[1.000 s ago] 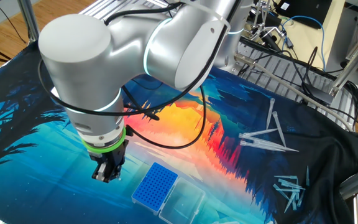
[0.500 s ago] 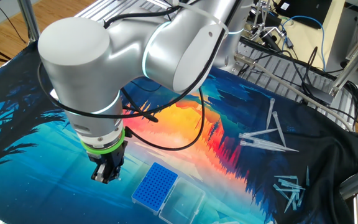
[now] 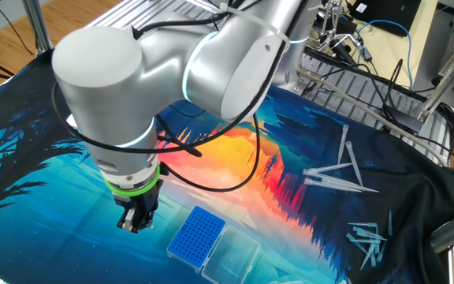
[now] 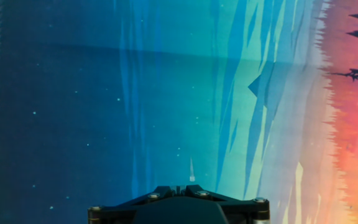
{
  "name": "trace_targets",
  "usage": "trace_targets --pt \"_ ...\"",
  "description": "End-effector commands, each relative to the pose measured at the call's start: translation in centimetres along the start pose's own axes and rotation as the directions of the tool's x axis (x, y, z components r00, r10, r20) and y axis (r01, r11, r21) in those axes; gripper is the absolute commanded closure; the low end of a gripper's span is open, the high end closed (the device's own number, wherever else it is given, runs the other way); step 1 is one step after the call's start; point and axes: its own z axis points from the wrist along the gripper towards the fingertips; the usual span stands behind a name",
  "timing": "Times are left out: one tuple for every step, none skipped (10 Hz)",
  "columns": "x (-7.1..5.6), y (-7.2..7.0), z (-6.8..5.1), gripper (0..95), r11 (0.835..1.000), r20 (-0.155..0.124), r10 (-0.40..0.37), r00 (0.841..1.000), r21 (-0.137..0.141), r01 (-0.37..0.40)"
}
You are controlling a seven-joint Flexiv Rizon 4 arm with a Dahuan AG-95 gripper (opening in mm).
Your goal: Insert a small pipette tip into the holder for small pipette tips
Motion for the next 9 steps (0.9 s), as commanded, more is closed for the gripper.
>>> trace_targets --pt "-0.1 -0.6 0.0 95.0 1.000 0.003 0.002 1.000 0.001 -0.002" --pt "-0.1 -0.8 0.1 95.0 1.000 0.004 -0.002 1.000 0.002 0.002" --pt "0.1 -1.0 0.2 95.0 1.000 0.007 0.000 1.000 0.002 0.000" --pt "0.4 -1.2 0.4 95.0 1.000 0.017 -0.002 1.000 0.004 0.002" --pt "0.7 -1.4 0.6 95.0 1.000 0.034 -0.012 0.999 0.008 0.012" --pt "1.0 -1.6 0.9 95.0 1.000 0.065 -0.026 0.998 0.015 0.025" --pt "1.2 -1.8 1.1 95.0 0.999 0.086 -0.034 0.996 0.018 0.033" --pt "1.3 -1.8 1.1 95.0 0.999 0.102 -0.038 0.994 0.021 0.036" --pt "1.3 -1.8 1.1 95.0 0.999 0.119 -0.046 0.992 0.023 0.044"
